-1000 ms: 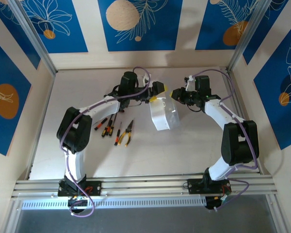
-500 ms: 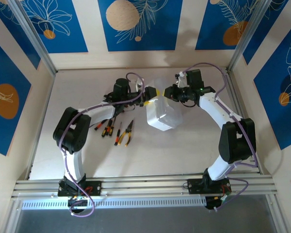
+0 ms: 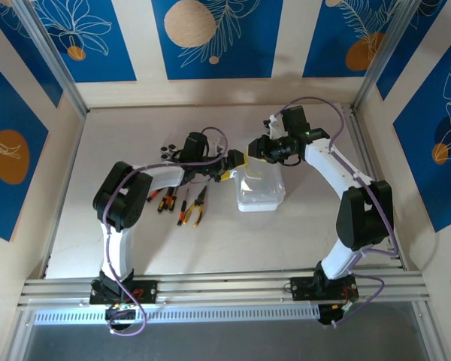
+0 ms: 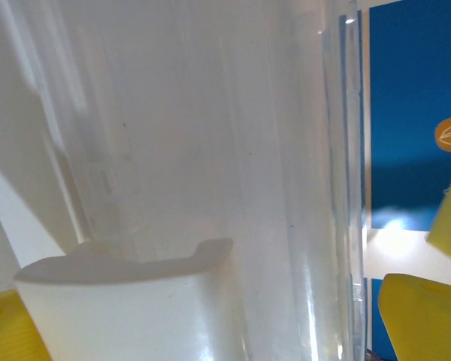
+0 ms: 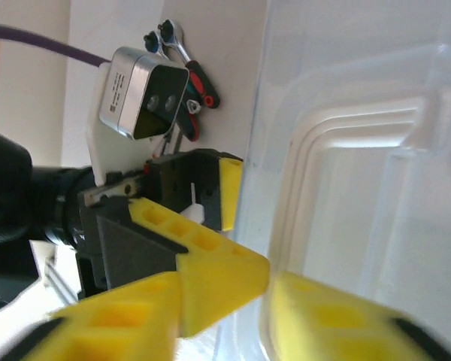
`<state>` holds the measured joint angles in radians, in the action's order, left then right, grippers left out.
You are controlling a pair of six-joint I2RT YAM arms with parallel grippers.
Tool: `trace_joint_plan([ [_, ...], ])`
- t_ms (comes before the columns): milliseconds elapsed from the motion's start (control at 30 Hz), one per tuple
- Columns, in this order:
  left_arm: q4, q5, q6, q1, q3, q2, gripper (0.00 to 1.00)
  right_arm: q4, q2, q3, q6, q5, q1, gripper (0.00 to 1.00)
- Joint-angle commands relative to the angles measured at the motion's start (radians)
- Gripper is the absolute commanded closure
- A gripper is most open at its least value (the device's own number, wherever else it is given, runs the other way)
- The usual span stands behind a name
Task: Pack the tool kit
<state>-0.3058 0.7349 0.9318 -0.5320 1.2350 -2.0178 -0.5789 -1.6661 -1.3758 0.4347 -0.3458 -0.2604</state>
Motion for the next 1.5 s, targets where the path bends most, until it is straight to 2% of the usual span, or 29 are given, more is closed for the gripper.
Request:
trace_joint_plan([
  [0, 0.196, -0.064, -0.145, 0.011, 0.065, 0.058, 0.00, -0.138, 0.057, -0.060, -0.074, 0.074, 0.029, 0.35],
  [67, 0.299, -0.111, -0.213, 0.018, 0.088, 0.081, 0.00, -0.199, 0.068, -0.085, -0.115, 0.153, 0.041, 0.20],
  [167, 0.399, -0.165, -0.282, 0.035, 0.111, 0.113, 0.00, -0.258, 0.065, -0.100, -0.169, 0.259, 0.045, 0.11],
  [267, 0.483, -0.213, -0.332, 0.055, 0.124, 0.149, 0.00, -0.300, 0.039, -0.110, -0.208, 0.336, 0.040, 0.08],
  [433, 0.640, -0.318, -0.429, 0.076, 0.157, 0.195, 0.00, -0.314, -0.017, -0.123, -0.242, 0.390, 0.017, 0.04],
  [633, 0.791, -0.449, -0.520, 0.076, 0.174, 0.211, 0.00, -0.307, -0.095, -0.151, -0.255, 0.375, 0.008, 0.01],
  [833, 0.791, -0.459, -0.520, 0.076, 0.136, 0.223, 0.00, -0.281, -0.151, -0.151, -0.252, 0.327, 0.006, 0.00],
  [933, 0.783, -0.450, -0.514, 0.076, 0.128, 0.221, 0.00, -0.272, -0.166, -0.144, -0.243, 0.315, 0.007, 0.04],
  [1267, 0.799, -0.448, -0.521, 0.077, 0.158, 0.211, 0.00, -0.249, -0.144, -0.116, -0.225, 0.267, 0.031, 0.36],
  [1467, 0.804, -0.441, -0.521, 0.076, 0.175, 0.205, 0.00, -0.187, -0.096, -0.073, -0.220, 0.154, 0.072, 0.40],
])
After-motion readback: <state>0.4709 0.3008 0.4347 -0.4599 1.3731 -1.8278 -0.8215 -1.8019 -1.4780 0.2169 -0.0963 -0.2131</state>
